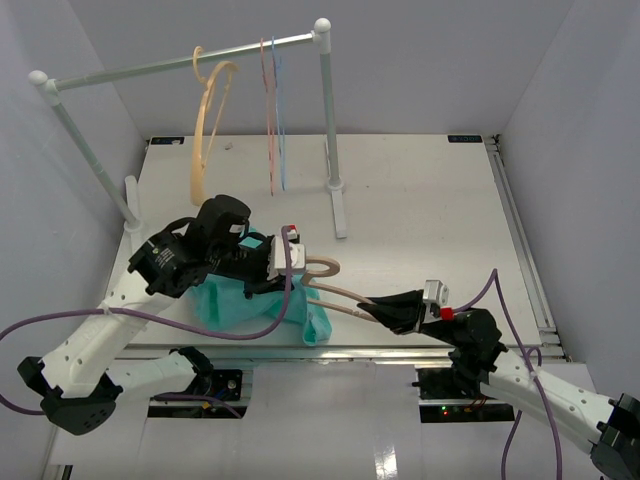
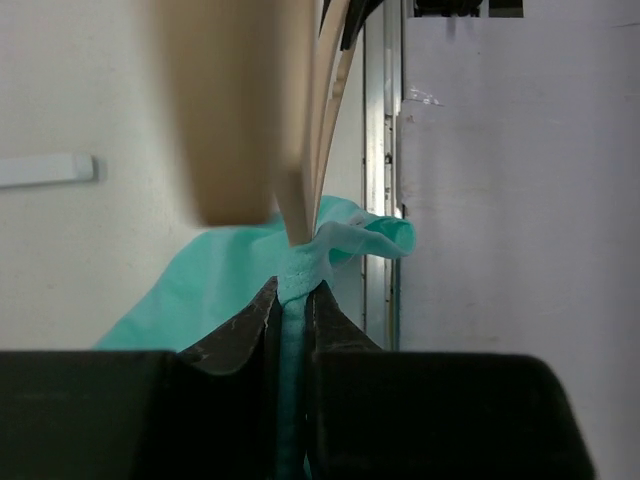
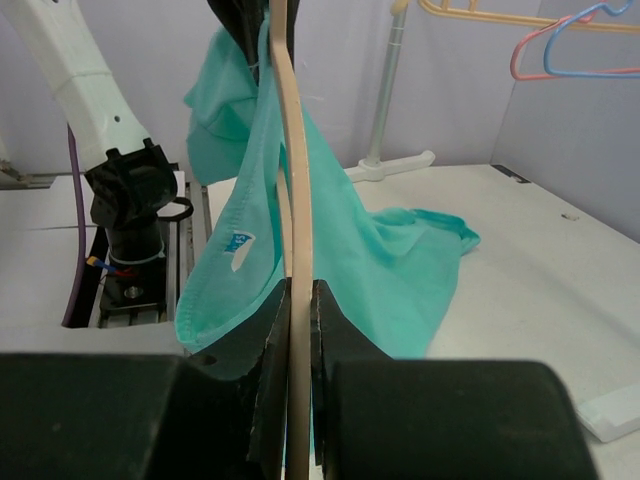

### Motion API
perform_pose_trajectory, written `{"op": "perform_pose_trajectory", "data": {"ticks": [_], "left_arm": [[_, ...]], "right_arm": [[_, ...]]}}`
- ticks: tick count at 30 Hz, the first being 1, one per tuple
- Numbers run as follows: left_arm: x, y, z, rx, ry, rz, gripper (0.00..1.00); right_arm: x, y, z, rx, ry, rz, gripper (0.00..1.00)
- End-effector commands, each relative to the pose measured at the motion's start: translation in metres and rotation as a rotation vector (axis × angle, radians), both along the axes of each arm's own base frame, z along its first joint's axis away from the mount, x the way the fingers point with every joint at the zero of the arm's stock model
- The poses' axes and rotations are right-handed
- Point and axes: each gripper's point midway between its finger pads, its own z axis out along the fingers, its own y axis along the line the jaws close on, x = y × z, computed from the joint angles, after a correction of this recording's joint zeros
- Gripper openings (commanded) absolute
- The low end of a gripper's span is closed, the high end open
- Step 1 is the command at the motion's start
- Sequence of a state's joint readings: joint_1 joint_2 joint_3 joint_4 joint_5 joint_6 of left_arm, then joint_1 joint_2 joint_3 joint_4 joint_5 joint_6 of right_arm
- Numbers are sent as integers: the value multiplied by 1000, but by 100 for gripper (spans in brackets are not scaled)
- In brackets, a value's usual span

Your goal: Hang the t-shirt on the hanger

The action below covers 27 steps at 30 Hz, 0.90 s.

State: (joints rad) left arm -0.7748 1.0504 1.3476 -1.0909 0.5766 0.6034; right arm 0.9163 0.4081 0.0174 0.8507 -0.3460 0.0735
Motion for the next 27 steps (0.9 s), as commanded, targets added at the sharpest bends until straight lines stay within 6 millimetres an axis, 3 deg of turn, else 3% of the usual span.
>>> {"op": "perform_pose_trajectory", "data": {"ticks": [1, 6, 11, 12, 13, 14, 20, 24, 25, 27], "left_arm": [[-14, 0, -21, 67, 94, -15, 0], [-24, -3, -31, 82, 125, -46, 0], [-32, -5, -29, -19, 90, -60, 1], [-32, -3, -30, -27, 83, -53, 6], [-33, 0, -33, -18, 84, -45, 24], [-34, 2, -35, -15, 88, -34, 29], [-31, 8, -38, -2, 57, 9, 35], [-26, 10, -53, 55, 71, 39, 30], [-27, 10, -58, 72, 81, 36, 27], [-28, 11, -67, 106, 103, 36, 9]], "right_arm": [[-2, -7, -13, 36, -19, -16, 8], [2, -7, -12, 34, -19, -34, 8], [3, -5, 0, 34, -52, -37, 8], [0, -5, 2, 35, -70, -28, 8], [1, -5, 5, 40, -77, -30, 8], [0, -6, 6, 41, -80, -31, 8], [-1, -9, 12, 61, -94, -36, 8], [-3, -8, 12, 58, -102, -25, 8], [-4, -8, 12, 56, -107, -20, 8], [-6, -8, 13, 58, -117, -13, 8]]}}
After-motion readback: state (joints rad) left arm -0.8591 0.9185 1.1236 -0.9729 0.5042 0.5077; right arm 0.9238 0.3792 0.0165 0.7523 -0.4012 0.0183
